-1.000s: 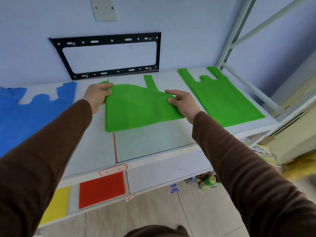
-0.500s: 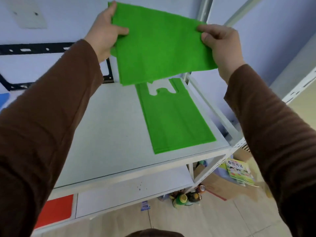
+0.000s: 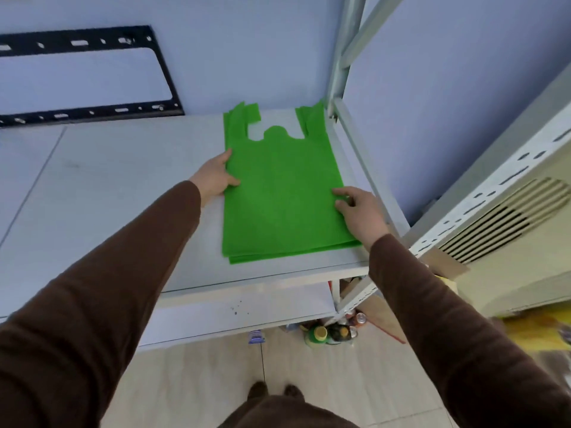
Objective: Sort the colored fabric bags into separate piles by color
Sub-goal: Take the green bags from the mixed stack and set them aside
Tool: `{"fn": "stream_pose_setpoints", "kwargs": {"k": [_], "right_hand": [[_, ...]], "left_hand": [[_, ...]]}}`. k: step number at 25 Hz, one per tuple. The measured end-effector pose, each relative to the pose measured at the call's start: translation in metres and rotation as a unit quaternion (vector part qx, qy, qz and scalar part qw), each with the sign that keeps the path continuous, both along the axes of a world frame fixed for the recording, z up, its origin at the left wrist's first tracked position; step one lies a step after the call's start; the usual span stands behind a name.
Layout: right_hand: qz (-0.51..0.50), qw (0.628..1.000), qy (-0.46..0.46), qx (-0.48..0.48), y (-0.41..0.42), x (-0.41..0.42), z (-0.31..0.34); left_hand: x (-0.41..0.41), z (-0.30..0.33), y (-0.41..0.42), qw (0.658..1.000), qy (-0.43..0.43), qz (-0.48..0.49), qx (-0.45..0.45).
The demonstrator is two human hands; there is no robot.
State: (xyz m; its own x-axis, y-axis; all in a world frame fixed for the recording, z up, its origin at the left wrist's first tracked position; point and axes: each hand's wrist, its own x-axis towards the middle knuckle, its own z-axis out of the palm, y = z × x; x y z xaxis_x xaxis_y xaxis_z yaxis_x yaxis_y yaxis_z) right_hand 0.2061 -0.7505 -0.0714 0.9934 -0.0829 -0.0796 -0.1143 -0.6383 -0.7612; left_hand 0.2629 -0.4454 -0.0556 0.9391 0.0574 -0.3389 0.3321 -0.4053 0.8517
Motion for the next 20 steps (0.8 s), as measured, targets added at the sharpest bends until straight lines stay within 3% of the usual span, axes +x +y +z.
{"fn": "stream_pose_setpoints", "kwargs": {"k": [4,8,13,16,20], "right_hand": [[0.011,0.994,-0.031,-0.102,-0.001,-0.003,0.003],[-0.008,0.993,-0.031,-0.112,-0.003,-0.006,0.001],[0.024,0.987,-0.024,-0.157,-0.005,-0.008,0.006],[0.042,0.990,-0.013,-0.130,-0.014,-0.019,0.003],[0.061,0.998,-0.009,-0.023,-0.011,-0.038,-0.004]], "left_hand": [[-0.003,0.002,-0.002,0.990,-0.043,-0.024,0.132],[-0.012,0.000,-0.007,0.985,-0.073,-0.036,0.152],[-0.035,0.006,-0.005,0.964,-0.100,-0.026,0.245],[-0.079,0.007,-0.011,0.962,-0.116,-0.030,0.246],[-0.137,-0.006,-0.031,0.968,-0.087,-0.092,0.214]]}}
